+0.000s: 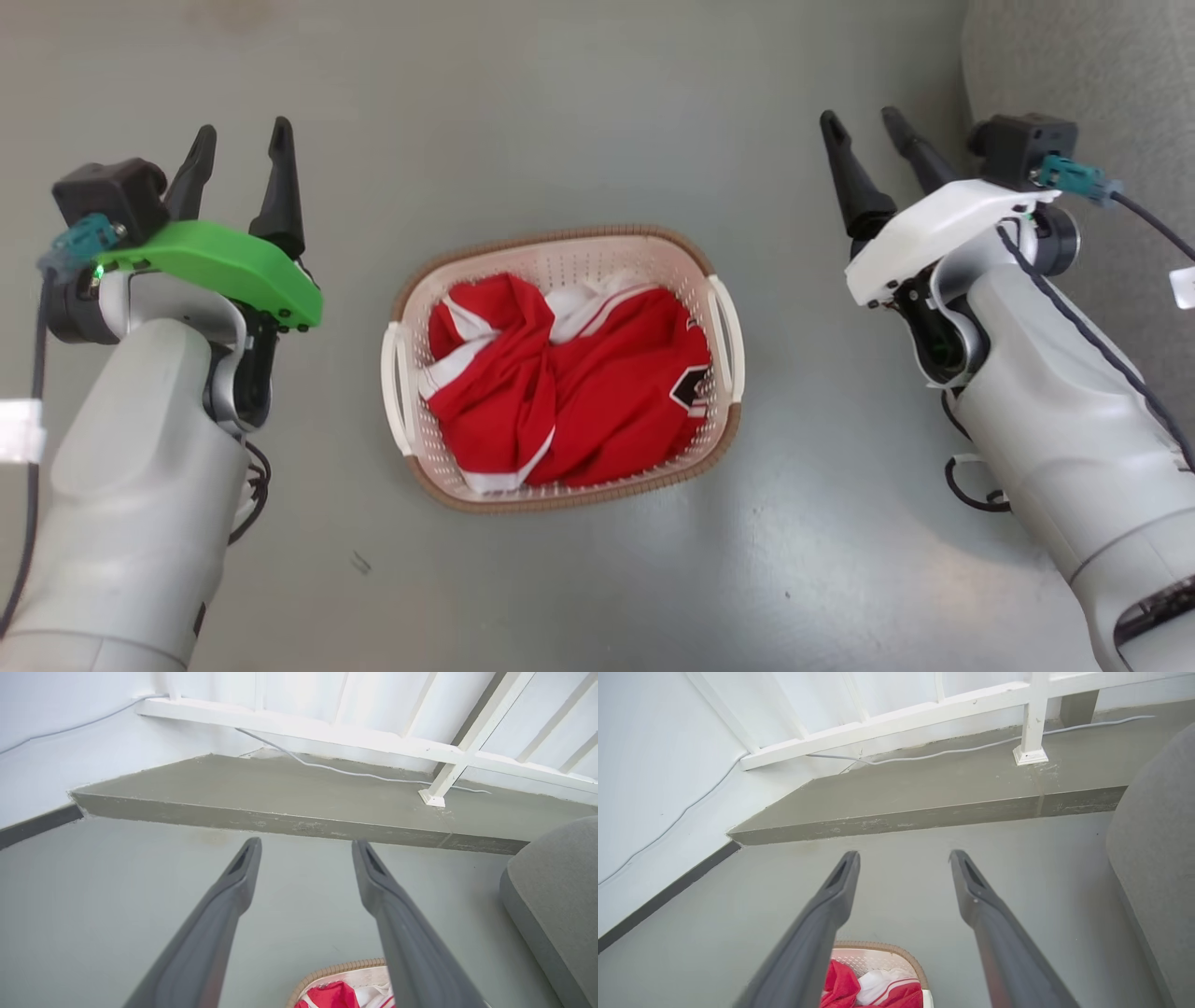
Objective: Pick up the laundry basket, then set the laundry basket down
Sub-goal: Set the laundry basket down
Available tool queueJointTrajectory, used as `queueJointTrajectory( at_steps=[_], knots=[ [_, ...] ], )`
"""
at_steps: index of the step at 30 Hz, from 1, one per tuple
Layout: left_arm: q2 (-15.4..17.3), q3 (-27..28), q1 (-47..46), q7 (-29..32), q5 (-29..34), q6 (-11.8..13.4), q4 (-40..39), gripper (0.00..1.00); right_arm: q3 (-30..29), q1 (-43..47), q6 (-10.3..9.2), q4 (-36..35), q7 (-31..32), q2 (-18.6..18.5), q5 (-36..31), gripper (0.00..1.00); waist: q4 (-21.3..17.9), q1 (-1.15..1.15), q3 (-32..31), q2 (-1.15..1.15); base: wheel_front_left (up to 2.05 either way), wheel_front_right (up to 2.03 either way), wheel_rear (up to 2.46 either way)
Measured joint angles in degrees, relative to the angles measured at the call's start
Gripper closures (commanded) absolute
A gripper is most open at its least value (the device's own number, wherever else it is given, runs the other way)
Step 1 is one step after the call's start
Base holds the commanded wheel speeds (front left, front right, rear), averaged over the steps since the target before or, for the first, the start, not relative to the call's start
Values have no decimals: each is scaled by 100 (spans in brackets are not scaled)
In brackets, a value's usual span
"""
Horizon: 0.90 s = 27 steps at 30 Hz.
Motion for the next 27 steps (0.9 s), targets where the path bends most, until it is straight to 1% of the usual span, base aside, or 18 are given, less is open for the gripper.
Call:
queueJointTrajectory(
  at_steps=[5, 6, 7, 11, 13, 15, 16, 21, 26, 27],
  knots=[
    [58, 146, 299, -1, 386, 171, -646, 0, -248, 208, -146, -542, 0, -76, -232, 0, 0, 0, -270, 0, 0, 0, 0],
    [58, 146, 299, -1, 386, 171, -646, 0, -248, 208, -146, -542, 0, -76, -232, 0, 0, 0, -270, 0, 0, 0, 0],
    [88, 183, 446, -1, 503, 246, -883, 0, -345, 299, -202, -748, 0, -102, -361, 0, -2, 0, -373, 0, 0, 0, 0],
    [98, 224, 795, -1, 768, 375, -1298, 0, -609, 572, -302, -1170, -1, -113, -439, 0, -11, 0, -579, 0, 0, 0, 0],
    [98, 233, 943, -1, 833, 403, -1489, 0, -688, 708, -353, -1350, -1, -127, -528, 0, -15, 0, -680, 0, 0, 0, 0],
    [98, 237, 1016, -1, 856, 416, -1589, 0, -724, 778, -359, -1433, -1, -137, -578, 0, -17, 0, -729, 0, 0, 0, 0],
    [98, 242, 1166, -1, 901, 453, -1783, 0, -772, 926, -428, -1589, -1, -166, -714, 0, -20, 0, -827, 0, 0, 0, 0],
    [98, 237, 1462, -1, 1120, 523, -2135, 0, -854, 1199, -495, -1880, -1, -218, -860, 0, -22, 0, -1016, 0, 0, 0, 0],
    [104, 232, 1889, -1, 1195, 619, -2487, 0, -910, 1558, -559, -2178, -9, -253, -1053, 0, -21, 0, -1235, 0, 0, 0, 0],
    [108, 233, 1992, -1, 1213, 635, -2553, 0, -910, 1633, -603, -2232, -9, -252, -1081, 0, -23, 0, -1277, 0, 0, 0, 0]
  ],
)
